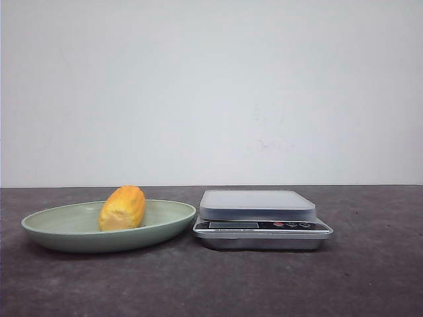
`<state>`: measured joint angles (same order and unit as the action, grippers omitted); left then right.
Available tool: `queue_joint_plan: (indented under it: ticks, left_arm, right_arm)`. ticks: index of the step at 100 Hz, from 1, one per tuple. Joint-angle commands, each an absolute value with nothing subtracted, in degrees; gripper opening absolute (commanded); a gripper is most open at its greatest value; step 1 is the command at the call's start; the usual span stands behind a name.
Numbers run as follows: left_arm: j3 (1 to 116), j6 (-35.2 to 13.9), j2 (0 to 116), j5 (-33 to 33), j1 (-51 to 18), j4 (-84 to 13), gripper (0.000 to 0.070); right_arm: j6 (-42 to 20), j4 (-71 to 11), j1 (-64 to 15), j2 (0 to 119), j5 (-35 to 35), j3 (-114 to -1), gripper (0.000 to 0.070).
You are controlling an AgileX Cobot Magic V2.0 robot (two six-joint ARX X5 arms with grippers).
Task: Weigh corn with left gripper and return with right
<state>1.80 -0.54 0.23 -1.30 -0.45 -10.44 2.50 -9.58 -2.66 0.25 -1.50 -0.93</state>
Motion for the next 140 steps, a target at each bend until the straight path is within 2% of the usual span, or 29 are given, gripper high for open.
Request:
queue_joint_plan:
  ticks: [1,88,98,106,110,118,126,134,140]
  left_arm:
    - [0.8,0.43,0.16,-1.26,-0.45,-10.79,0.0]
    - [0.8,0.43,0.16,-1.26,-0.45,-10.79,0.0]
    - [0.8,0.43,0.16,-1.37,-0.45,-10.68,0.0]
    - [0.8,0.12,0.16,-1.41,-0.45,-10.68,0.0]
    - [0.82,-2.81,0.16,-1.67,-0.45,-10.61,0.0]
    - [1.21,-14.98,0.16,-3.7,-0.45,-10.61,0.0]
    - [2.2,-26.96,0.16,-5.17,-0.45,-10.63,0.0]
    - [3.11,-37.69,0.16,-11.09,-0.45,-10.87,0.0]
    - [3.51,-41.17,0.16,-17.28,-0.45,-10.55,0.0]
  right_arm:
    - [2.11,-8.99,-2.7,0.23,-1.5,-0.78,0.0007]
    - [1.83,-8.8,-2.72,0.23,-1.32,-0.78,0.0007]
    - [-0.1,-8.75,-2.72,0.23,-1.26,-0.78,0.0007]
    - [-5.98,-7.9,-2.76,0.23,-1.04,-0.78,0.0007]
    - [-10.15,-6.44,-2.76,0.23,-0.82,-0.78,0.0007]
    - [-18.55,-3.62,-2.76,0.23,1.83,-0.84,0.0007]
    - [-23.46,0.27,-2.76,0.23,7.09,-0.84,0.0007]
    - [-26.48,5.1,-2.76,0.23,12.73,-0.86,0.0007]
    - [-31.27,9.93,-2.76,0.23,17.56,-0.97,0.0007]
